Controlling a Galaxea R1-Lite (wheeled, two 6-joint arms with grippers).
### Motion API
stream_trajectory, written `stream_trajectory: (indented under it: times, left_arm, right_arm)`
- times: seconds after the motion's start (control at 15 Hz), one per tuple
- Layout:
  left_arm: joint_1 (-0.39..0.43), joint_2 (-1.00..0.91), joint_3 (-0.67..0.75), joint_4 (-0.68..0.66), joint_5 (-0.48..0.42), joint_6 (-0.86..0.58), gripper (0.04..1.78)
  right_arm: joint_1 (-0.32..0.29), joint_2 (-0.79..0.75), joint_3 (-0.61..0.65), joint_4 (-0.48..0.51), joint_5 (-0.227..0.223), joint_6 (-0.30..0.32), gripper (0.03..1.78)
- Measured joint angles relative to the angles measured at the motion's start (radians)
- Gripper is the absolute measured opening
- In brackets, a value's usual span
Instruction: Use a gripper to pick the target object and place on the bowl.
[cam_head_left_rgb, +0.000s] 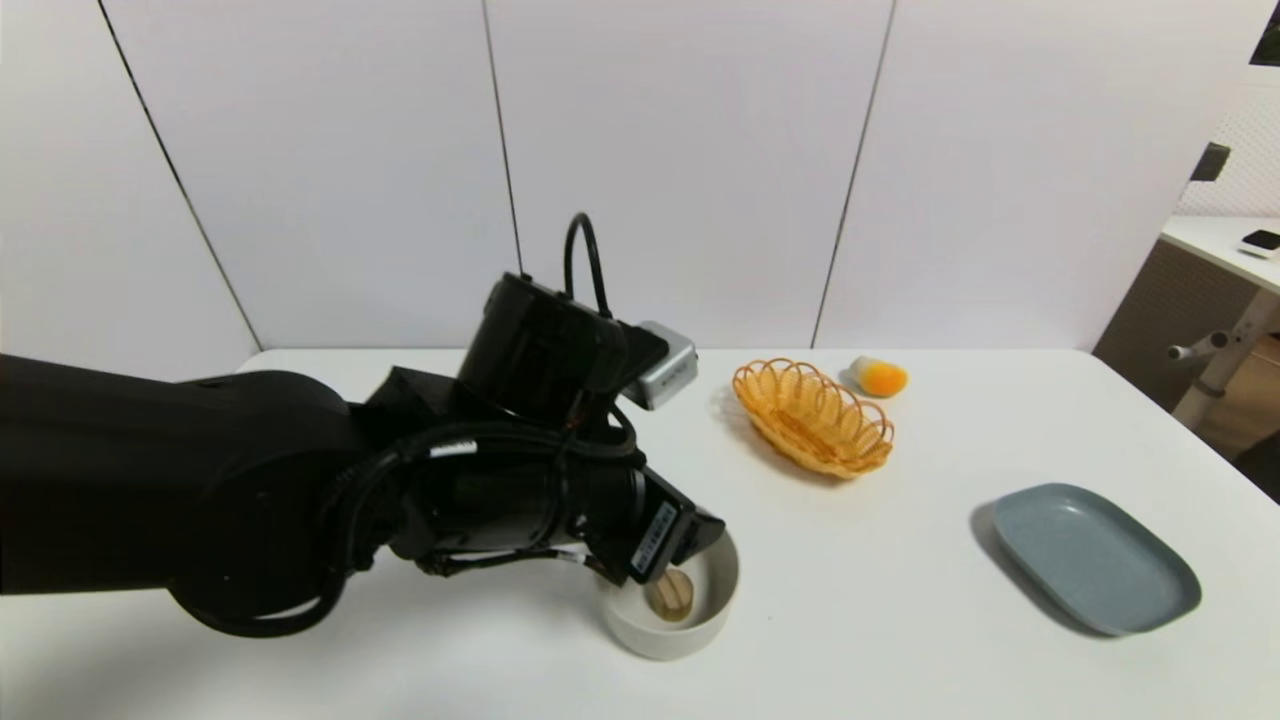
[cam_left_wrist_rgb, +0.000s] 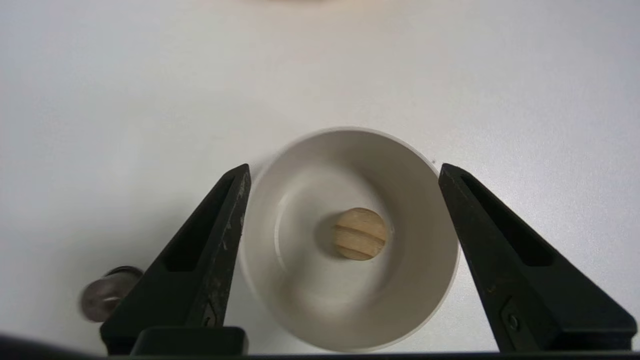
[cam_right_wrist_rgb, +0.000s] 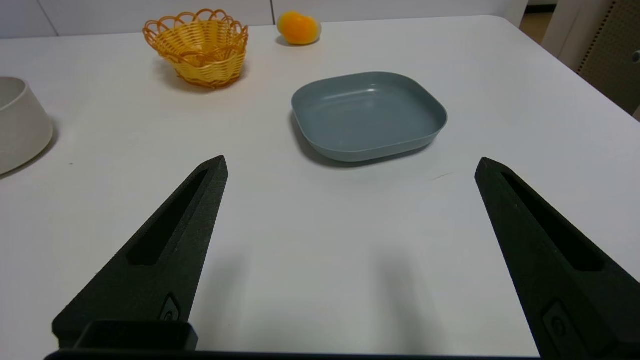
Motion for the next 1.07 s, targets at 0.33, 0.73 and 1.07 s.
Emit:
stream_trajectory:
  times: [0.33,0.73,1.07]
  left_arm:
    - [0.209,-0.171,-0.143,0.227,0.087,0.036,1.54]
    - [0.630,-0.417,-0.103,0.265,0.086,0.174,1.63]
    - [0.891,-0.709,0.204,0.246,-0.015,0.162,1.66]
  right_arm:
    - [0.000,0.000,0.000,0.000,0.000,0.000,1.71]
    - [0.000,0.000,0.000,0.000,0.000,0.000,1.71]
    - [0.000,0.000,0.000,0.000,0.000,0.000,1.71]
